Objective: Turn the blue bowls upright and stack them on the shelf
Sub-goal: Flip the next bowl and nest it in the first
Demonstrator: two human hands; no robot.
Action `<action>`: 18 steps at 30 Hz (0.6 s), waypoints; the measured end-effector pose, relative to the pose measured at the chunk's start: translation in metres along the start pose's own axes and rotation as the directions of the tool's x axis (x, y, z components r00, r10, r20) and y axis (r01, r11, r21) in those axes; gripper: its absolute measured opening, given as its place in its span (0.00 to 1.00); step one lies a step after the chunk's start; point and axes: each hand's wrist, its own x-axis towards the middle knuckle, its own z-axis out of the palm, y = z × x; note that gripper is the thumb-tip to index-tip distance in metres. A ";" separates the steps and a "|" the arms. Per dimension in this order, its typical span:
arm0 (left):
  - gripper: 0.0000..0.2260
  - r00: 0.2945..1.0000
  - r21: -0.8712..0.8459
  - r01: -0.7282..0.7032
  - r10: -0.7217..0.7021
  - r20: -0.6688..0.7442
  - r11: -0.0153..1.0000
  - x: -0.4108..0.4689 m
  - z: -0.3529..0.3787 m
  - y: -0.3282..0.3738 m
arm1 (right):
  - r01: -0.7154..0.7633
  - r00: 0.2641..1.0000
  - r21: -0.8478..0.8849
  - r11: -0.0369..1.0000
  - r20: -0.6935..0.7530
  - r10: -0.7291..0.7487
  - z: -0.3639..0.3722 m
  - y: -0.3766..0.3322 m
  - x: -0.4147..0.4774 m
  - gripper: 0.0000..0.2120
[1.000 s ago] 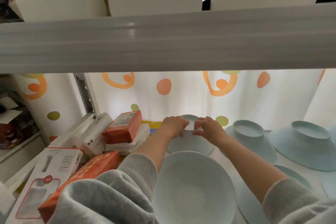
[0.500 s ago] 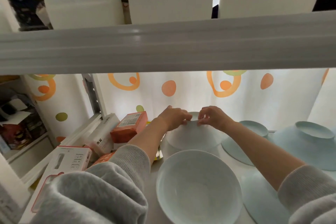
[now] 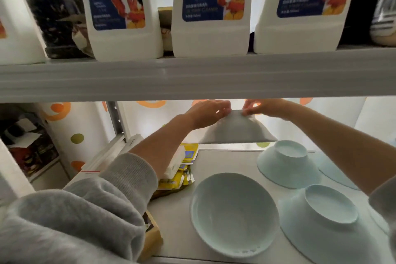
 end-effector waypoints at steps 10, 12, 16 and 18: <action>0.30 0.971 -0.722 0.237 -0.166 0.169 0.650 -0.024 -0.005 0.034 | -0.156 0.976 0.383 0.911 0.201 0.082 -0.001 -0.014 -0.044 0.05; 0.26 0.951 -0.815 0.307 -0.194 0.241 0.491 -0.031 0.003 0.035 | -0.228 0.957 0.437 0.870 0.265 0.118 -0.001 -0.011 -0.051 0.07; 0.22 0.898 -0.856 0.441 -0.147 0.416 0.270 -0.044 0.008 0.040 | -0.363 0.908 0.284 0.887 0.321 0.269 0.001 -0.009 -0.060 0.08; 0.24 0.860 -0.842 0.511 -0.098 0.501 0.175 -0.048 0.003 0.044 | -0.363 0.900 0.219 0.906 0.332 0.281 0.002 -0.017 -0.067 0.09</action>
